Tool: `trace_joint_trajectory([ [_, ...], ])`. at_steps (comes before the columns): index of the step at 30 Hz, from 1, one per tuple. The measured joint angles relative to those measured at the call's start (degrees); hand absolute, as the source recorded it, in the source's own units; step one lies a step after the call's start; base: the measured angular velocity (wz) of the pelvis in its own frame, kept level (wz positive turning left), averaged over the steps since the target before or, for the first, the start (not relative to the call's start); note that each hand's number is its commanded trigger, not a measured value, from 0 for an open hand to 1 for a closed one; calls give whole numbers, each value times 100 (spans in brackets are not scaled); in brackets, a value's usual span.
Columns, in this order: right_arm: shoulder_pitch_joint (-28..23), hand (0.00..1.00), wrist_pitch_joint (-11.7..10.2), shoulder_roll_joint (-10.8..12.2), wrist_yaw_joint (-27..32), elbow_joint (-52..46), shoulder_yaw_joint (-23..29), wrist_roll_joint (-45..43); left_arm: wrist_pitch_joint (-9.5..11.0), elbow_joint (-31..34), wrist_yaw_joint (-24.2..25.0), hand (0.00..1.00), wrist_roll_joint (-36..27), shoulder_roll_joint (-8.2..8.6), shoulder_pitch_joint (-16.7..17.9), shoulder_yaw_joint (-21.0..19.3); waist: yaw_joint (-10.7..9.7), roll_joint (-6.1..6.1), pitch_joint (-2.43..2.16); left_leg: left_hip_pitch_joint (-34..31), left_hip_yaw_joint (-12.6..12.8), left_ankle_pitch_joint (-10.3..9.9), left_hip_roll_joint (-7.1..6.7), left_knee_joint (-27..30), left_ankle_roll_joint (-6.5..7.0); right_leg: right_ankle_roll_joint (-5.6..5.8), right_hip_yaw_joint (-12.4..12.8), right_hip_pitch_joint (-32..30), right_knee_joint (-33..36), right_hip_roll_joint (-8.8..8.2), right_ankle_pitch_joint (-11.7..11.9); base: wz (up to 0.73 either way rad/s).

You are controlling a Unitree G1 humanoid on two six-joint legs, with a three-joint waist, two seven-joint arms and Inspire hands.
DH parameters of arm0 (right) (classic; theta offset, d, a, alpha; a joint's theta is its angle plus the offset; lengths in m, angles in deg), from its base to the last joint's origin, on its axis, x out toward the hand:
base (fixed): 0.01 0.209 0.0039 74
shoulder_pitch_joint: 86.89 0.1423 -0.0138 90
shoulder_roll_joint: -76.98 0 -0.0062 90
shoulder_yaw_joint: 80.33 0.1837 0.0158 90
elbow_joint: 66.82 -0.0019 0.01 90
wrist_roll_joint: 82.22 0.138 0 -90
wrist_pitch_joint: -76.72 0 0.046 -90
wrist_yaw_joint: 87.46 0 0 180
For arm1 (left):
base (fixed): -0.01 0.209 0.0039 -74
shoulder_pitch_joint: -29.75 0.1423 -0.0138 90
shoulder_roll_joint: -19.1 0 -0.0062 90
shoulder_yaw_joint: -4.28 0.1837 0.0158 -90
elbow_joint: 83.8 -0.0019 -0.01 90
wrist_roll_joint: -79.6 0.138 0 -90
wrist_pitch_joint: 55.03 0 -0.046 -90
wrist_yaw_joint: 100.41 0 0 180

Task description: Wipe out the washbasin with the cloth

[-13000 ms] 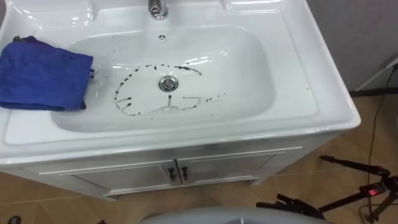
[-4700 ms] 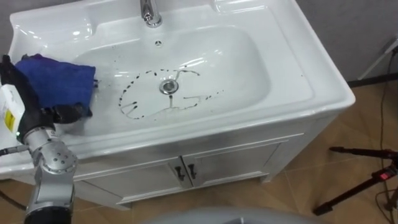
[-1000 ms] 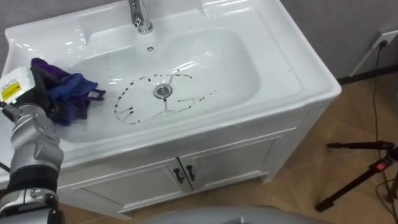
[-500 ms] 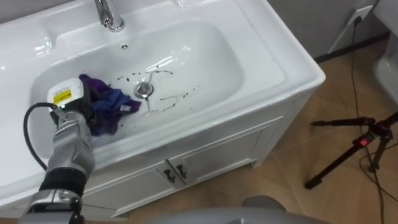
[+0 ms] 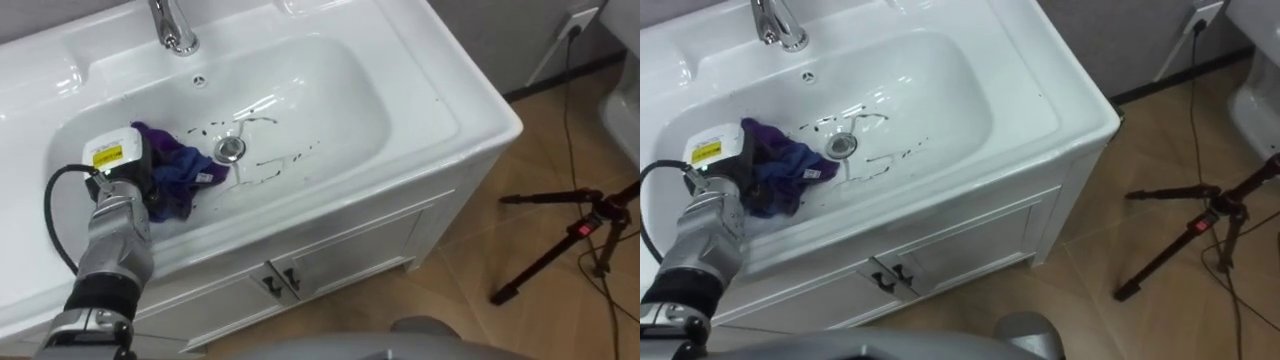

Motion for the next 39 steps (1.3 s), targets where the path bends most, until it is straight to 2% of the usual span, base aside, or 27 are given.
trace_joint_trajectory([
  [3,8,0,24,0,27,-4,6,-186,-7,-15,116,100,22,7,45,1,10,29,-22,21,102,0,12,-2,0,0,29,6,-4,12,0,-5],
  [9,22,0,48,-3,59,2,8,-204,-67,-15,459,100,106,3,65,41,6,60,-26,163,145,0,26,-1,0,-13,68,59,-5,37,-3,-3],
  [13,42,0,126,-3,55,1,9,-201,-168,25,563,100,109,-1,72,114,-5,43,-26,193,178,0,25,-12,-1,-13,74,79,2,34,-4,0],
  [17,68,0,230,-1,71,-14,10,-176,-175,-116,603,100,105,-13,16,113,-5,15,-28,198,271,0,27,1,-1,-13,113,80,3,34,-4,-3],
  [21,121,0,219,-10,38,-32,209,-253,-119,-376,590,100,-40,-30,56,-63,59,16,-30,312,439,0,35,-1,-1,-19,266,108,33,72,-4,-22],
  [27,55,0,229,-21,-51,-42,523,-428,-7,-635,569,100,-502,-49,55,-454,31,-19,-35,462,515,0,19,-10,-1,-35,413,96,204,94,-86,-12],
  [31,-61,0,261,-21,-201,-60,545,-446,13,-843,495,100,-1228,-75,56,-642,23,-31,-43,511,563,-1,30,-11,-2,-67,476,96,290,117,-142,-10],
  [35,-95,0,292,-27,-322,-43,548,-482,215,-1116,466,100,-2404,-139,55,-863,28,-38,-46,593,591,-1,37,-2,-2,-67,536,143,298,140,-140,-2],
  [39,-73,0,282,-24,-396,-59,544,-529,449,-1373,470,100,-3429,-172,32,-902,33,-52,-50,662,594,-3,25,-16,-6,-54,540,198,300,132,-152,-2],
])
